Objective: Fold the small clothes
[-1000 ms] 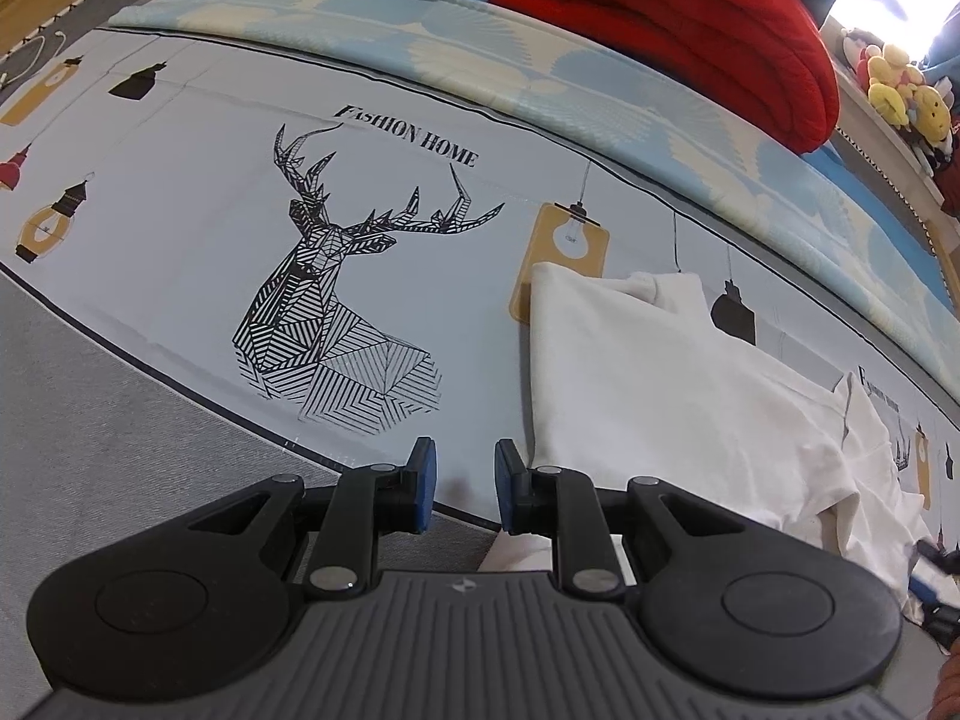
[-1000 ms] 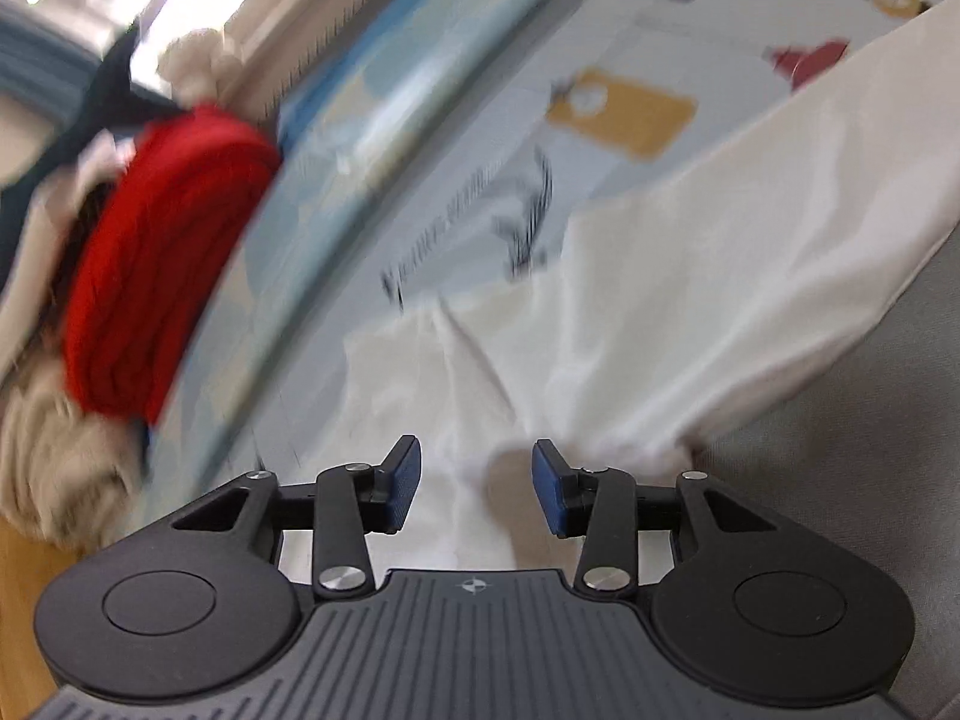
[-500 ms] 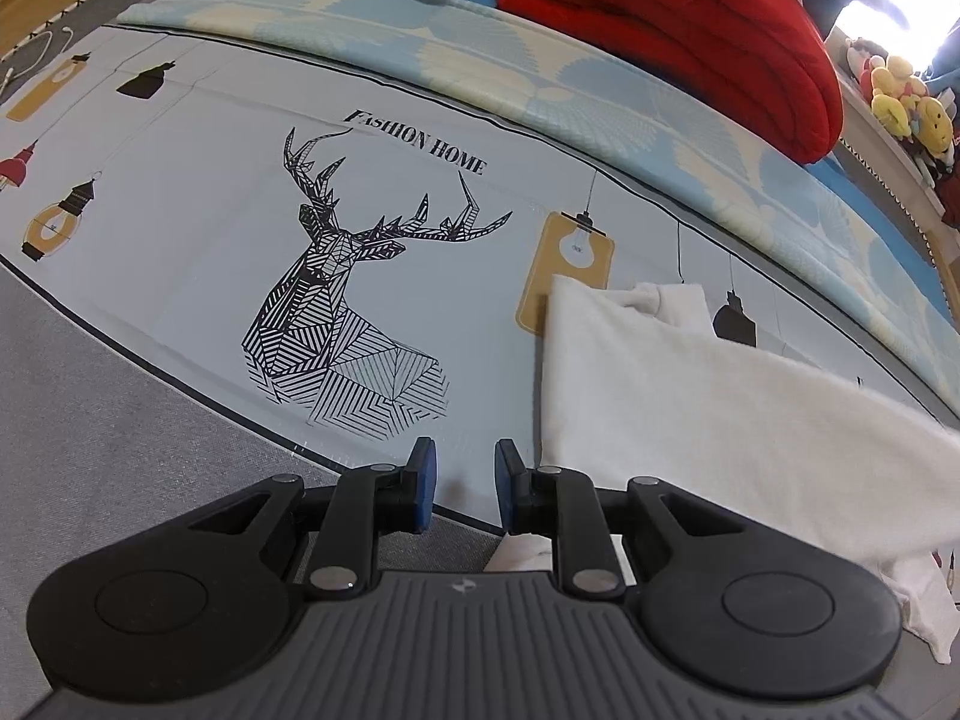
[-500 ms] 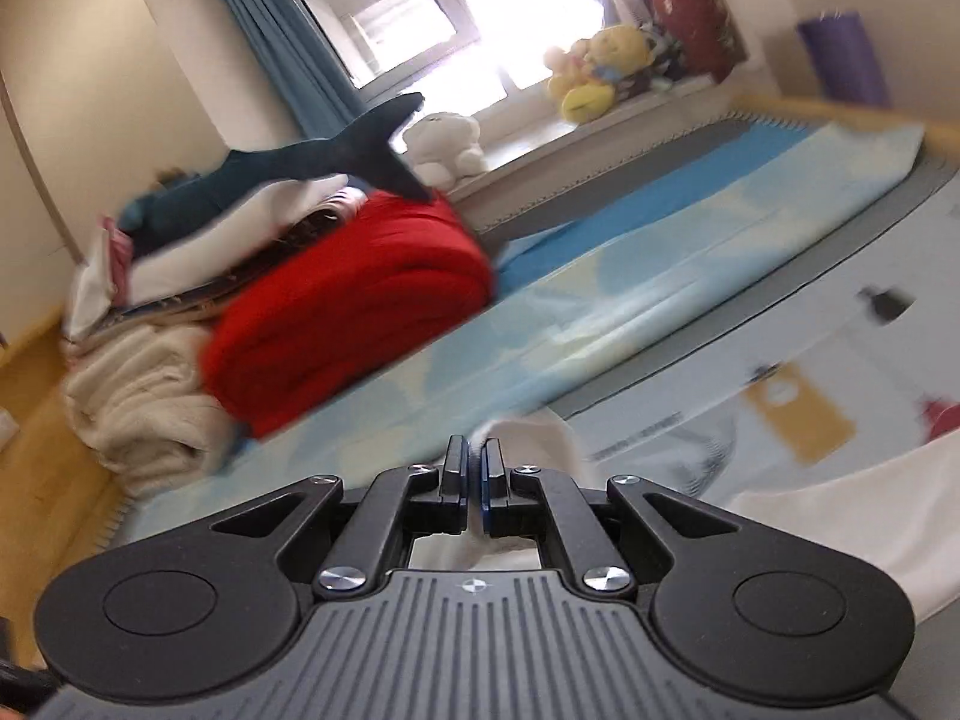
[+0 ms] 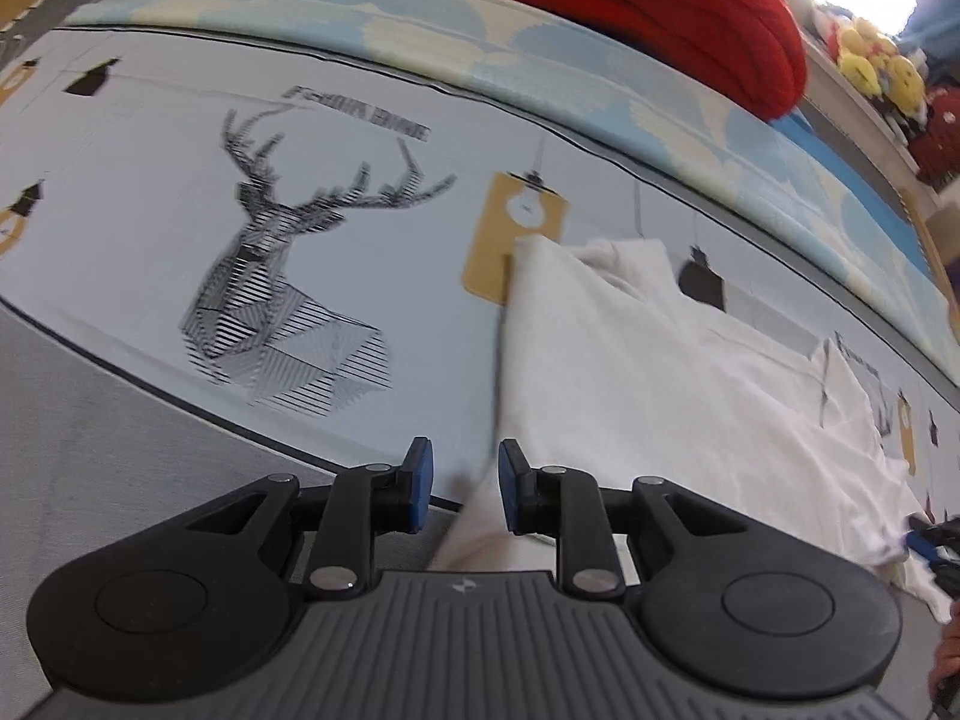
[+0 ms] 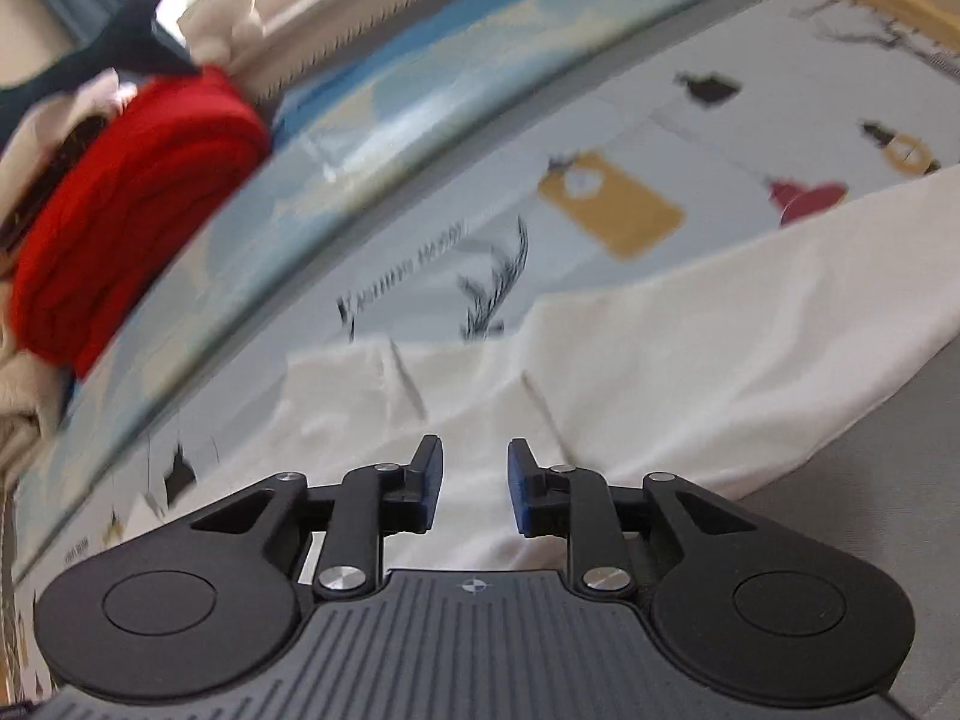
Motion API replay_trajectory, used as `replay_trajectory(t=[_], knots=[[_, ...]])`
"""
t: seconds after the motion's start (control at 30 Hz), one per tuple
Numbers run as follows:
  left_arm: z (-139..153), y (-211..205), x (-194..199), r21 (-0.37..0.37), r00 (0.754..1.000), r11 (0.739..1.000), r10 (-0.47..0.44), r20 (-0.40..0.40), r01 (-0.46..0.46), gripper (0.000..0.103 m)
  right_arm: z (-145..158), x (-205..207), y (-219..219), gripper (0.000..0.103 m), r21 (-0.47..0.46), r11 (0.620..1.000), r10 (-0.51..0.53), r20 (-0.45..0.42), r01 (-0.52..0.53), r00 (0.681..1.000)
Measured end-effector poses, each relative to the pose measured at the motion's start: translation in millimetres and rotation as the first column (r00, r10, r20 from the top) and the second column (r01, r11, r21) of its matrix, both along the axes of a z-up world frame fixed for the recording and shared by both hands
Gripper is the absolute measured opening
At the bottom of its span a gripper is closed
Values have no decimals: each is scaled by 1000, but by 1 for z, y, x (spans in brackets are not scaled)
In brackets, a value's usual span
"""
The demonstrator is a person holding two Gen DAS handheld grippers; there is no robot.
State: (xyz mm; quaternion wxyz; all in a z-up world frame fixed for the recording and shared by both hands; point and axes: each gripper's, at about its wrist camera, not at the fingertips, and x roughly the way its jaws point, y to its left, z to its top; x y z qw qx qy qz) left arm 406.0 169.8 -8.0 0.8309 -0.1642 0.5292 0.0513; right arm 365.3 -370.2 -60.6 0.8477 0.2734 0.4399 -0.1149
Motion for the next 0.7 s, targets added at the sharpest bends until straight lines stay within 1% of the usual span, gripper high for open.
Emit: replay_trajectory(t=[0.07, 0.1, 0.13, 0.2, 0.23, 0.27, 0.33, 0.37, 0.43, 0.47, 0.53, 0.57, 0.6, 0.67, 0.7], knots=[[-2, -5, 2, -12, 1000, 1000, -18, 3, 18, 26, -14, 6, -1, 26, -19, 1000, -6, -106, 4, 994], [-3, -8, 2, -14, 1000, 1000, -23, 9, 23, 26, -21, 6, -4, 25, -26, 1000, -20, -138, 17, 990], [-4, -10, 3, -18, 1000, 999, -27, 12, 27, 26, -24, 4, -8, 25, -16, 999, -38, -143, 36, 989], [-7, -14, 6, -30, 999, 999, -40, 15, 40, 26, -21, 0, -15, 26, 2, 998, -58, -126, 59, 990], [-9, -17, 7, -33, 999, 998, -49, 16, 50, 26, -17, -2, -16, 26, 1, 998, -57, -100, 58, 993], [-13, -20, 8, -35, 998, 997, -63, 14, 64, 26, -11, -4, -17, 27, -2, 999, -44, -68, 44, 997], [-26, -27, 11, -28, 994, 994, -106, -17, 105, 26, -6, -7, -21, 28, -8, 1000, -26, -41, 25, 999], [-35, -30, 13, -14, 990, 991, -134, -45, 133, 26, -4, -10, -26, 28, -4, 999, -41, -36, 41, 999], [-54, -32, 16, 61, 980, 984, -156, -126, 165, 26, -2, -15, -40, 28, 17, 995, -97, -28, 98, 995], [-59, -31, 16, 80, 977, 982, -160, -138, 172, 30, 1, -19, -50, 28, 25, 991, -129, -16, 130, 991], [-53, -33, 19, 87, 979, 983, -149, -136, 162, 29, 9, -28, -68, 28, 18, 985, -170, 19, 170, 985], [-47, -36, 20, 102, 983, 982, -145, -115, 157, 28, 15, -33, -76, 28, 7, 982, -188, 39, 188, 981], [-38, -39, 20, 112, 985, 981, -152, -77, 160, 28, 19, -38, -86, 28, -1, 979, -205, 57, 205, 977], [-29, -44, 22, 98, 987, 982, -161, -8, 161, 28, 22, -47, -106, 28, -6, 972, -235, 82, 236, 969], [-30, -46, 23, 87, 986, 983, -165, 2, 164, 28, 22, -51, -116, 28, -9, 969, -247, 91, 248, 965]])
